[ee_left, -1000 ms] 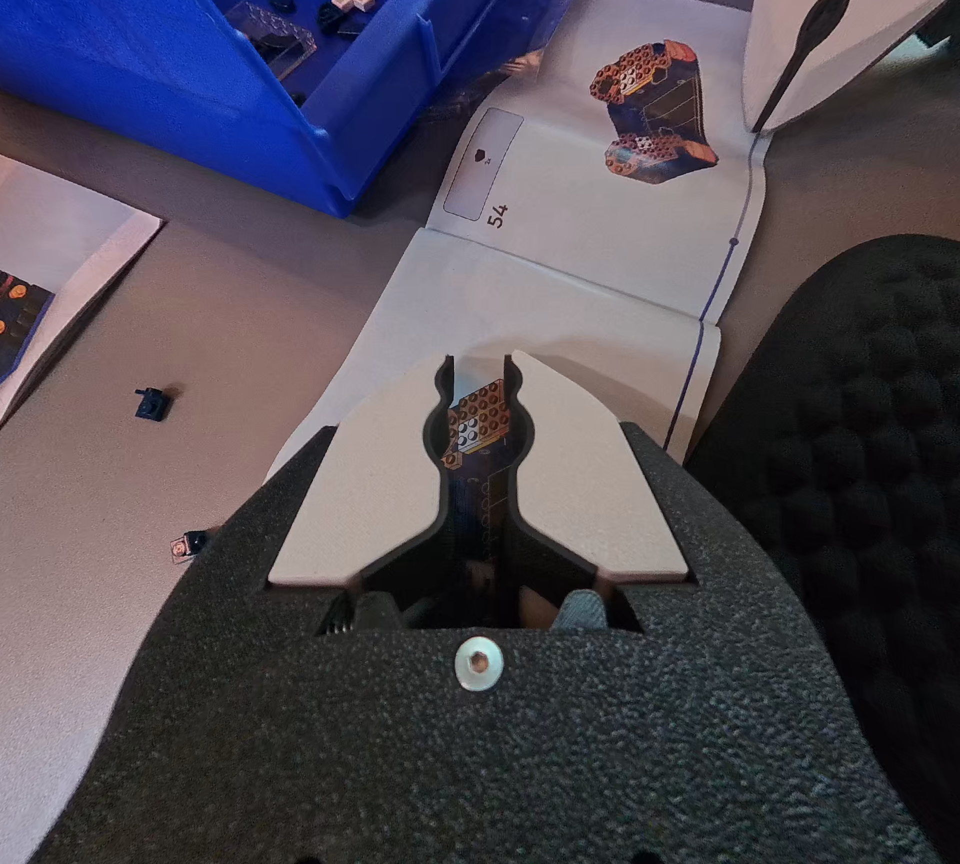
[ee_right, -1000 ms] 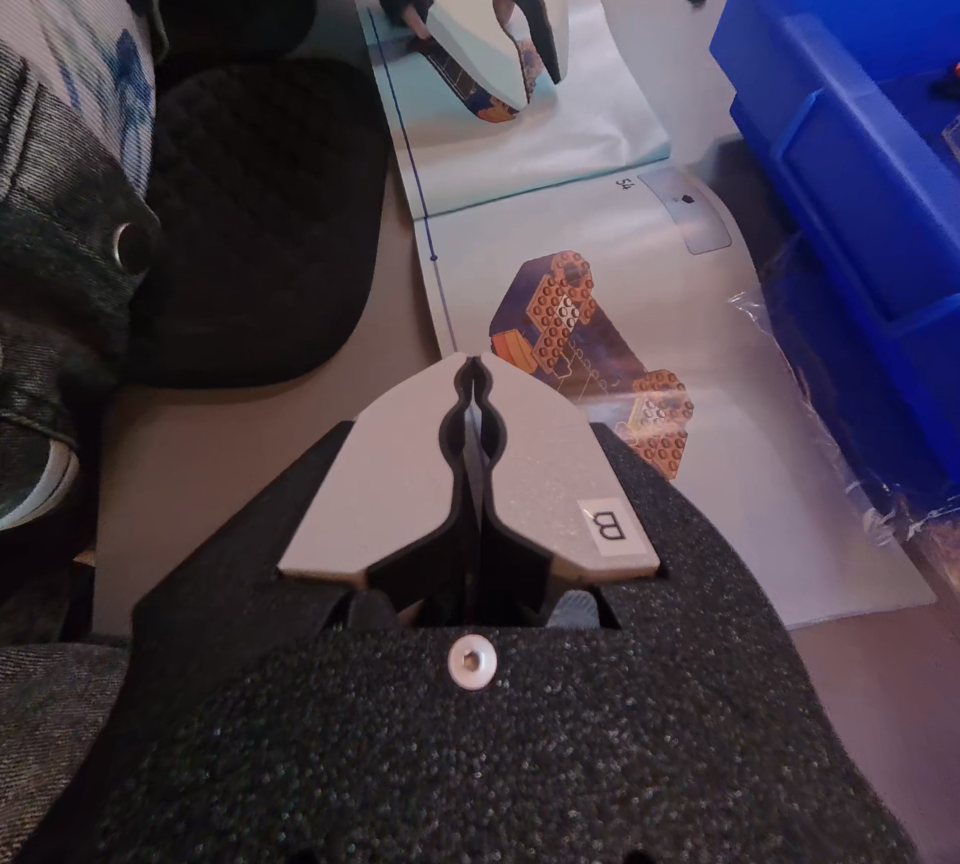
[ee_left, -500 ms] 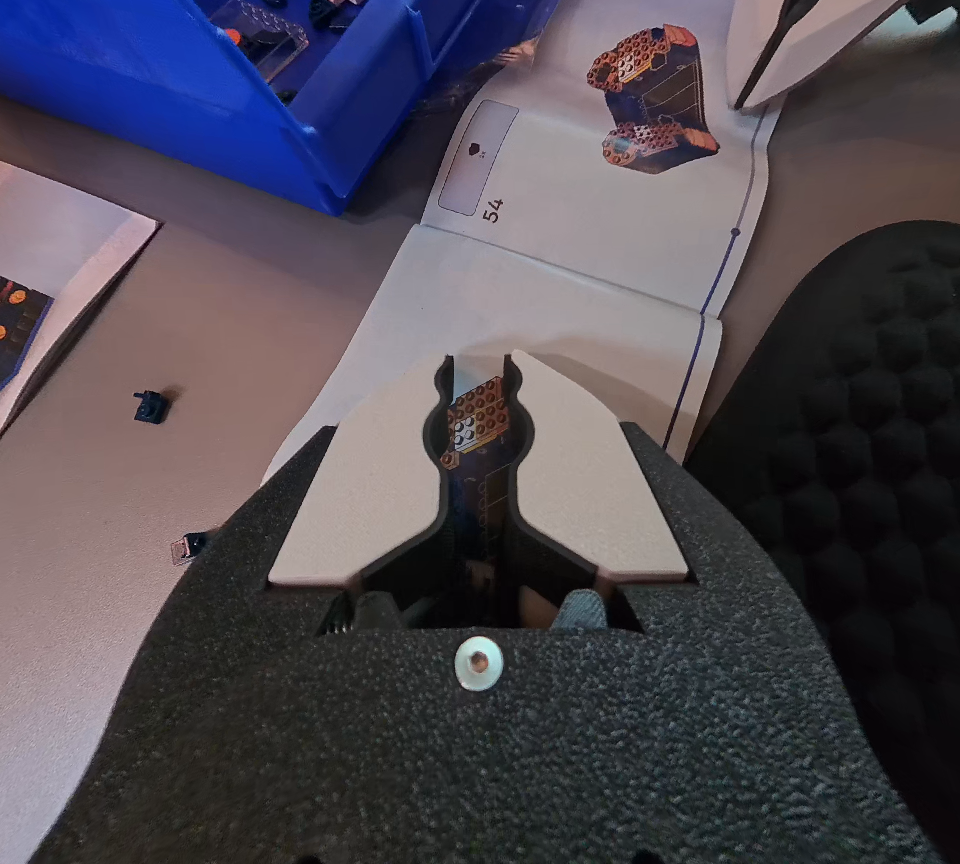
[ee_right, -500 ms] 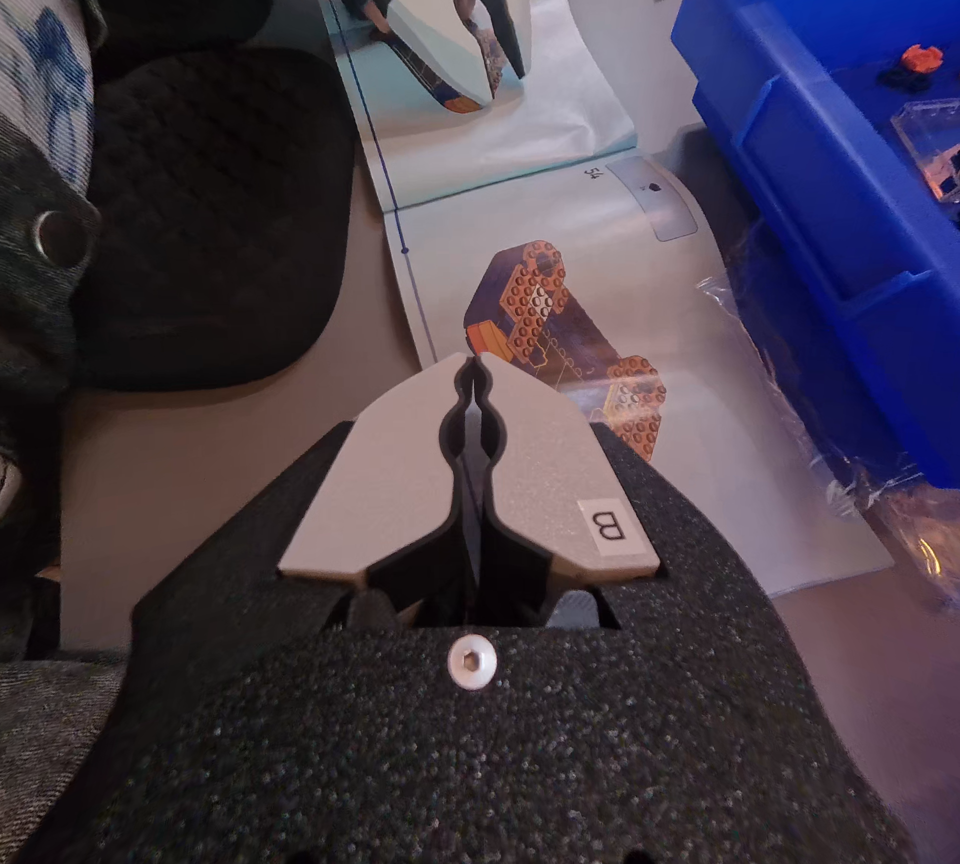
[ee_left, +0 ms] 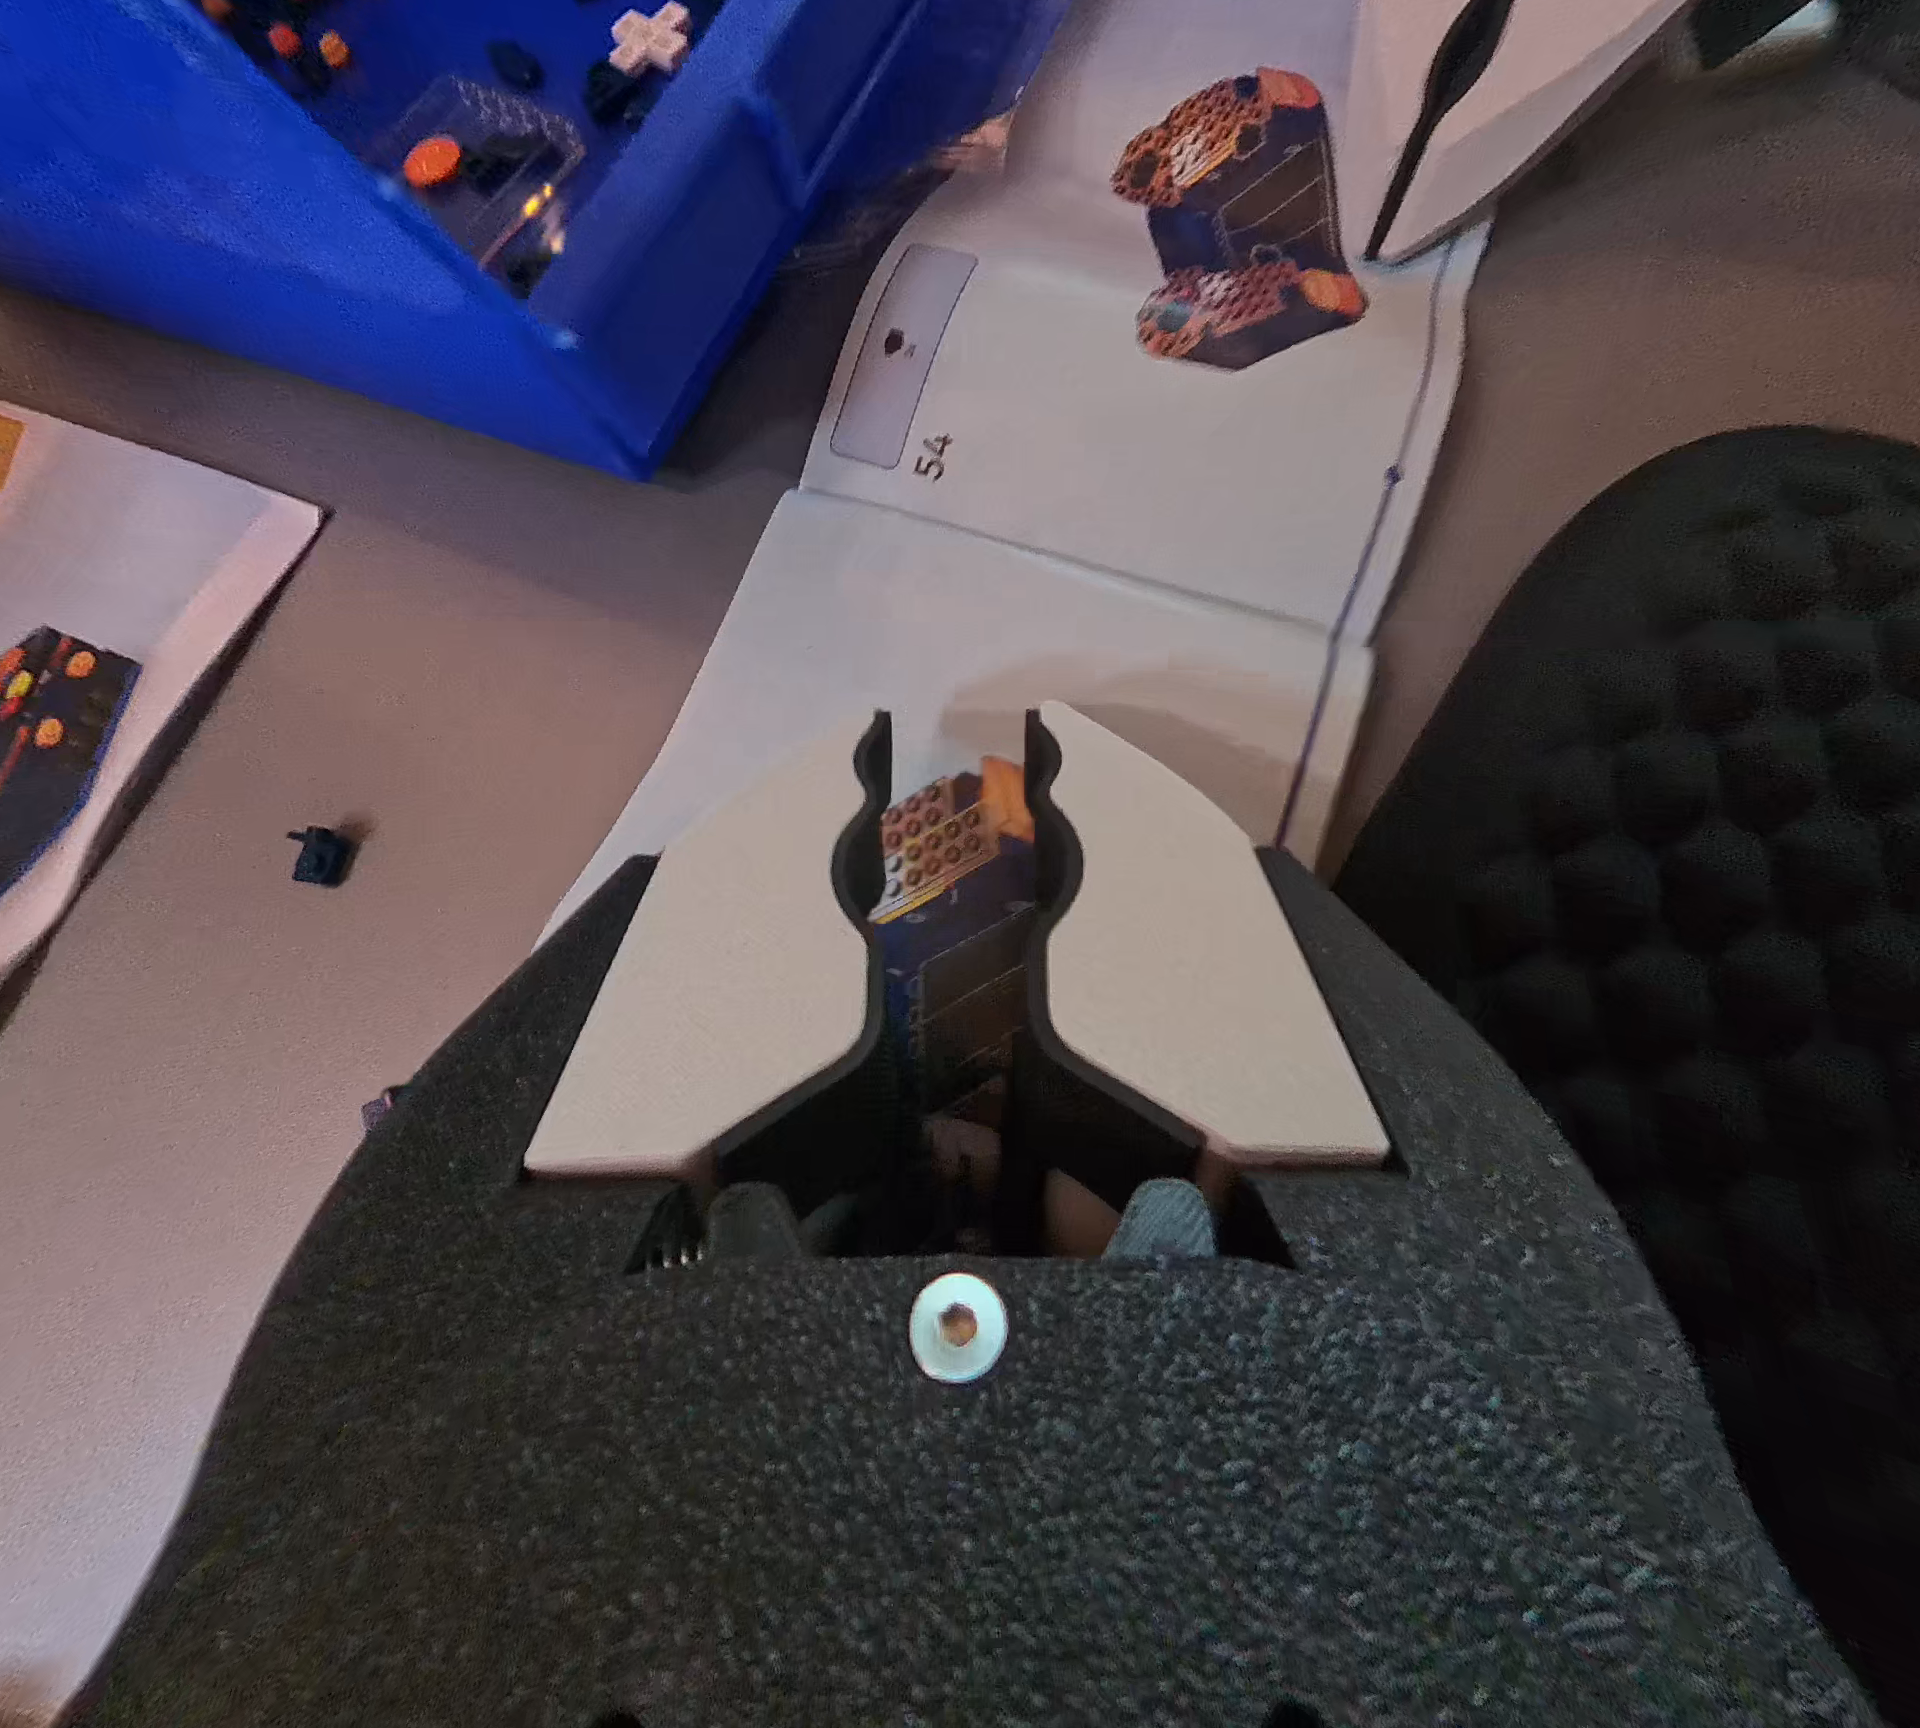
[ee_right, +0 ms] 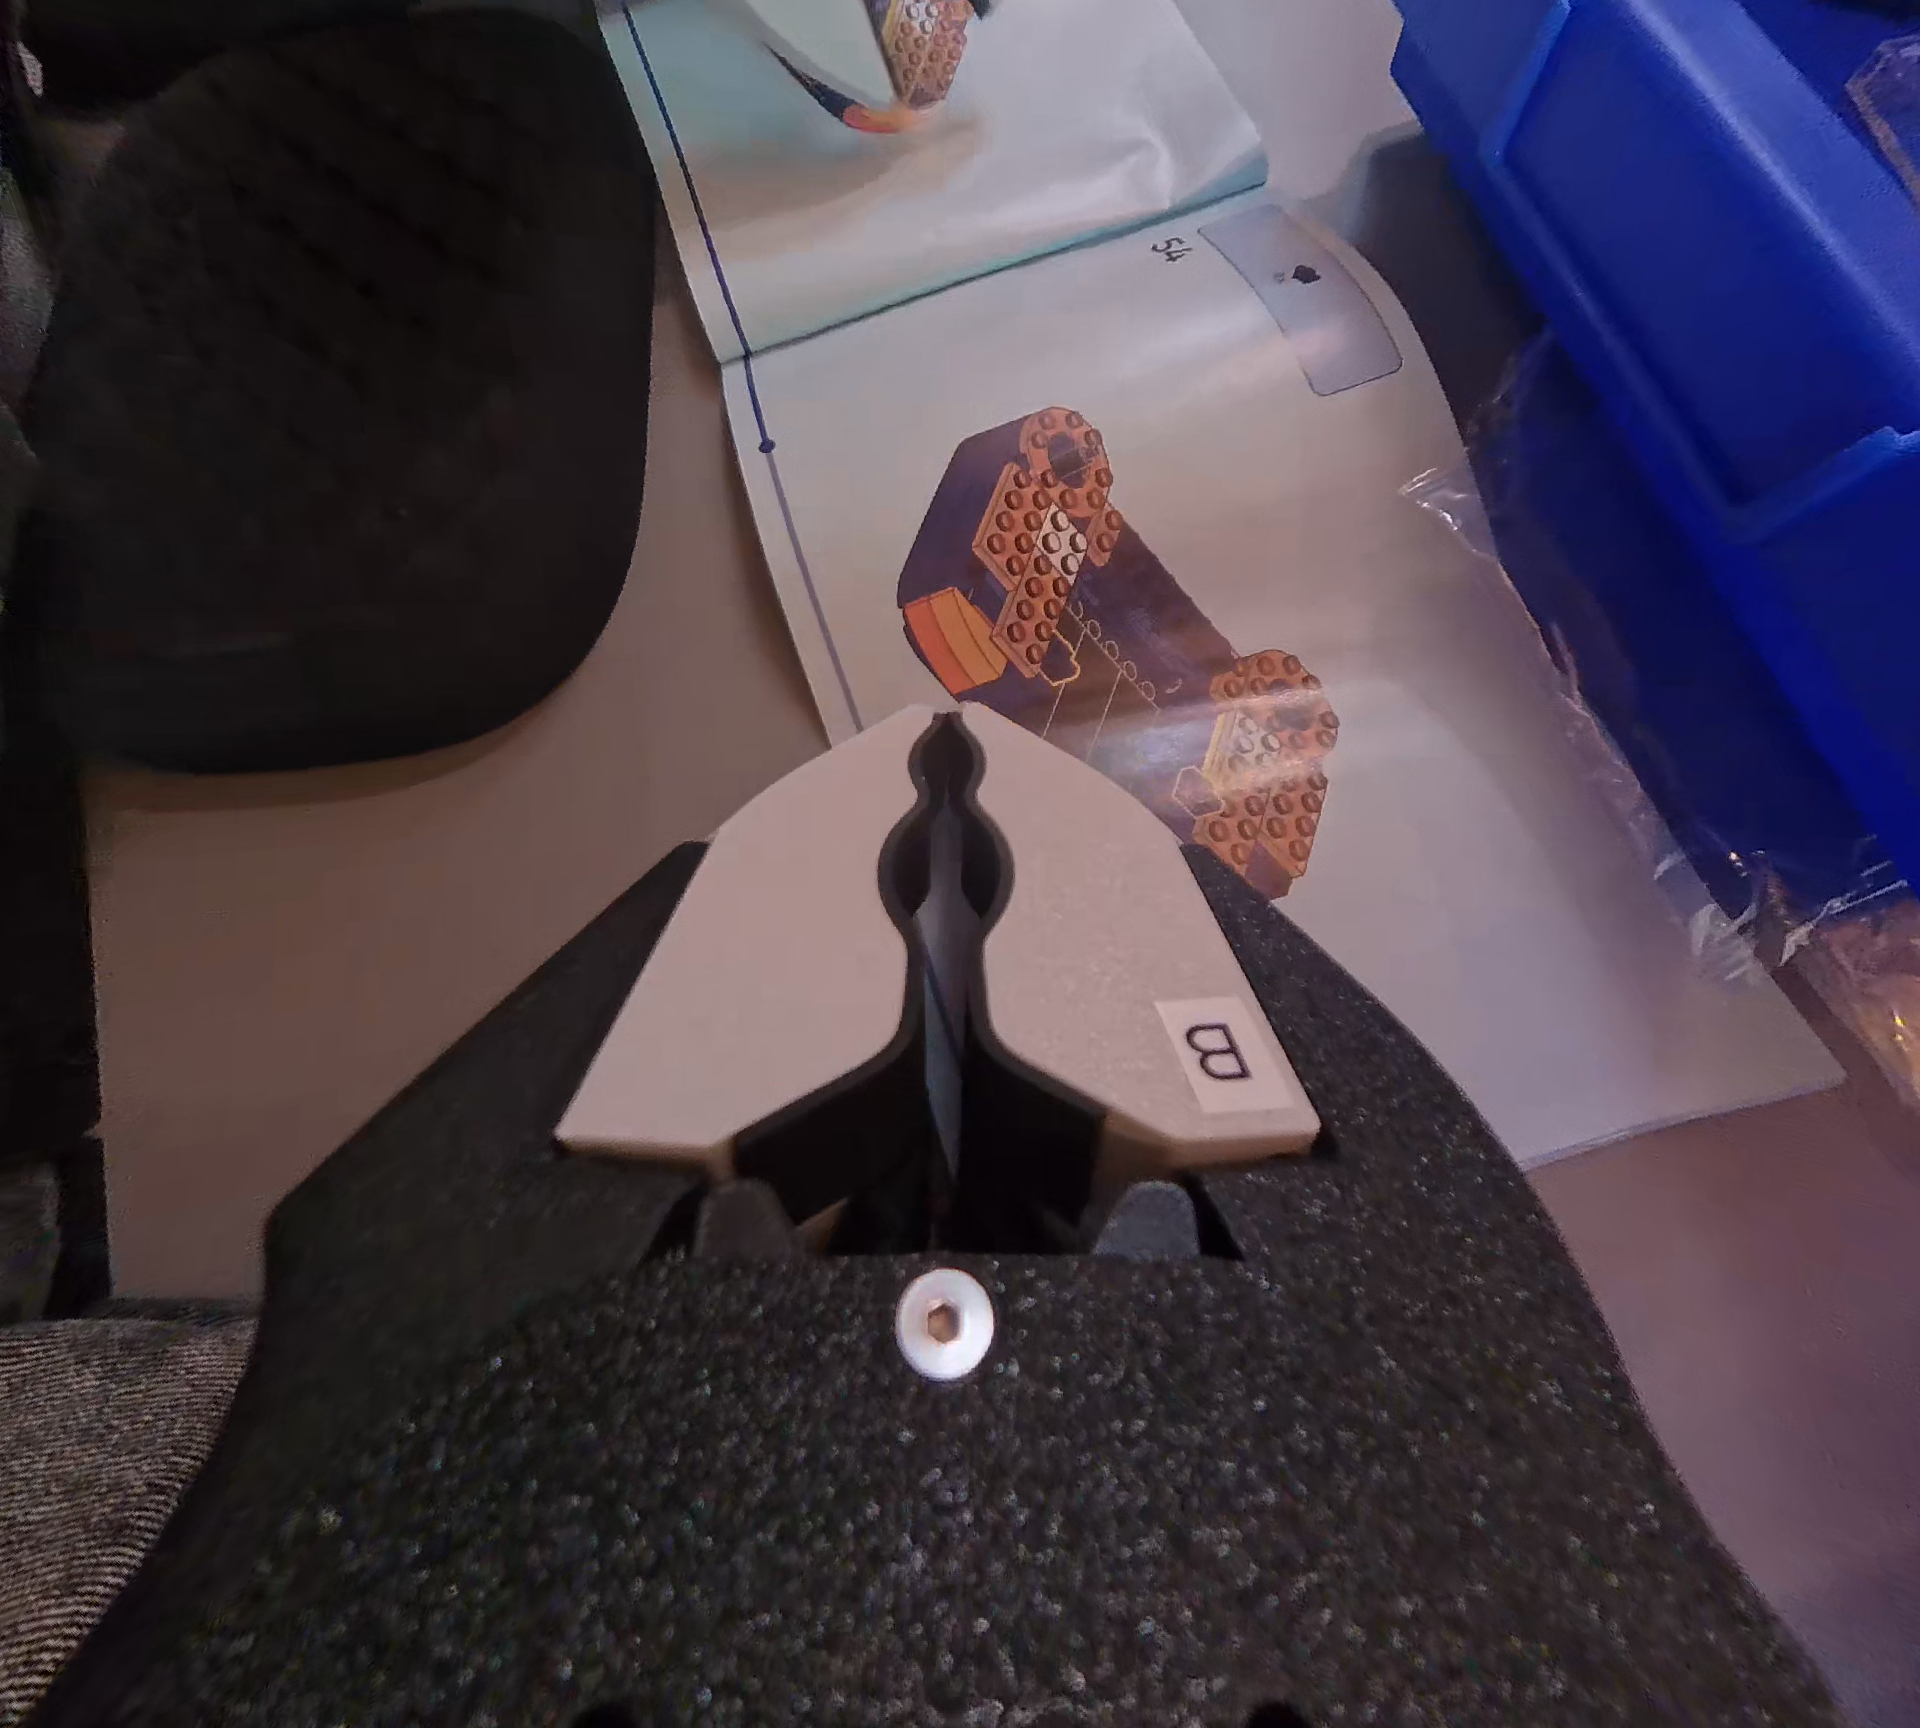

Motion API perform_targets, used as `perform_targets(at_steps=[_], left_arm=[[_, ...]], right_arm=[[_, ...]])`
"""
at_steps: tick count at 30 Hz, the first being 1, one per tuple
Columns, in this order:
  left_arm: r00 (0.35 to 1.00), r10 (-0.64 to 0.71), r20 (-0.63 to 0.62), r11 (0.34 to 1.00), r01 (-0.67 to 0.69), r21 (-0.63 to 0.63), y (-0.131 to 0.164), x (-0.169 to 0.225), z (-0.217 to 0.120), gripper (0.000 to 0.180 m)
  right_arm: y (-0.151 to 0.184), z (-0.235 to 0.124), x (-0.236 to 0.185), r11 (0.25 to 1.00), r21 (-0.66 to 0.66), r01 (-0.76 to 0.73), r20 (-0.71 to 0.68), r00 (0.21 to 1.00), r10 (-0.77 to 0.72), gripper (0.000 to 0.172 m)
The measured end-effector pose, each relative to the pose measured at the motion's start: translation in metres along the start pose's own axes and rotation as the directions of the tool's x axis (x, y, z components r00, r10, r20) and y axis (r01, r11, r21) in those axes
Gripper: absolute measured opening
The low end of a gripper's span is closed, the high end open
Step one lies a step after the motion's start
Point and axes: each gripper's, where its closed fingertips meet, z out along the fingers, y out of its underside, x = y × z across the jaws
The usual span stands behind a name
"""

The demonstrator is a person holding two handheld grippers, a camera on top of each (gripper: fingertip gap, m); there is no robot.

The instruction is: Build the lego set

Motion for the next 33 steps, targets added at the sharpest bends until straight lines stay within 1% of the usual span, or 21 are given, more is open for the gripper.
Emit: perform_targets(at_steps=[4,6,8,9,11,13,14,16,19,21,23,25,28,30,32,33], left_arm=[[0.999,0.041,-0.015,0.997,-0.04,0.066,-0.025,0.02,-0.026,0.026],[1.0,0.029,-0.002,0.996,-0.029,0.089,-0.026,0.026,-0.041,0.026],[1.0,-0.012,0.02,0.994,0.009,0.109,-0.02,0.026,-0.057,0.026],[0.999,-0.036,0.039,0.992,0.031,0.119,-0.014,0.024,-0.064,0.026],[0.992,-0.091,0.088,0.987,0.078,0.14,-0.001,0.014,-0.077,0.025],[0.98,-0.15,0.127,0.979,0.13,0.156,0.012,0.003,-0.088,0.025],[0.976,-0.169,0.14,0.976,0.146,0.162,0.017,-0.001,-0.093,0.025],[0.97,-0.179,0.162,0.972,0.149,0.182,0.022,-0.006,-0.101,0.024],[0.979,-0.146,0.139,0.97,0.114,0.216,0.022,0.001,-0.102,0.025],[0.987,-0.097,0.131,0.967,0.062,0.246,0.02,0.009,-0.097,0.024],[0.989,-0.045,0.141,0.977,0.014,0.212,0.022,0.013,-0.093,0.025],[0.99,-0.004,0.143,0.979,-0.025,0.2,0.023,0.016,-0.09,0.024],[0.989,0.007,0.149,0.985,-0.032,0.167,0.027,0.017,-0.085,0.024],[0.989,0.004,0.148,0.987,-0.028,0.161,0.028,0.016,-0.084,0.024],[0.989,-0.012,0.146,0.986,-0.012,0.166,0.028,0.015,-0.084,0.024],[0.989,-0.024,0.145,0.985,-0.001,0.171,0.028,0.014,-0.085,0.024]], right_arm=[[0.0,0.0,0.0,1.0,0.0,-0.001,0.003,1.0,0.001,0.0],[-0.001,0.0,0.0,1.0,0.001,0.0,0.006,1.0,0.0,0.0],[-0.002,0.0,0.002,1.0,0.007,0.012,-0.006,1.0,-0.012,0.0],[-0.007,-0.001,0.001,0.999,0.036,0.026,-0.007,1.0,-0.025,0.0],[-0.03,-0.01,-0.001,0.984,0.167,0.06,-0.012,0.998,-0.059,0.0],[-0.056,-0.025,0.005,0.948,0.306,0.083,-0.088,0.994,-0.059,0.0],[-0.069,-0.032,0.006,0.931,0.352,0.097,-0.122,0.991,-0.057,0.0],[-0.094,-0.035,-0.003,0.903,0.396,0.165,-0.148,0.982,-0.115,0.0],[-0.126,-0.022,-0.021,0.884,0.392,0.255,-0.116,0.967,-0.228,0.0],[-0.153,-0.015,-0.033,0.841,0.462,0.282,-0.077,0.957,-0.278,0.0],[-0.178,-0.008,-0.041,0.785,0.553,0.278,-0.041,0.951,-0.308,0.0],[-0.195,-0.002,-0.038,0.733,0.623,0.273,-0.064,0.952,-0.3,0.0],[-0.203,-0.002,-0.033,0.649,0.719,0.248,-0.098,0.961,-0.258,0.0],[-0.204,-0.012,-0.025,0.573,0.789,0.223,-0.132,0.972,-0.195,0.008],[-0.204,-0.025,-0.016,0.497,0.846,0.193,-0.148,0.981,-0.129,0.01],[-0.204,-0.03,-0.011,0.471,0.863,0.184,-0.153,0.983,-0.103,0.012]])
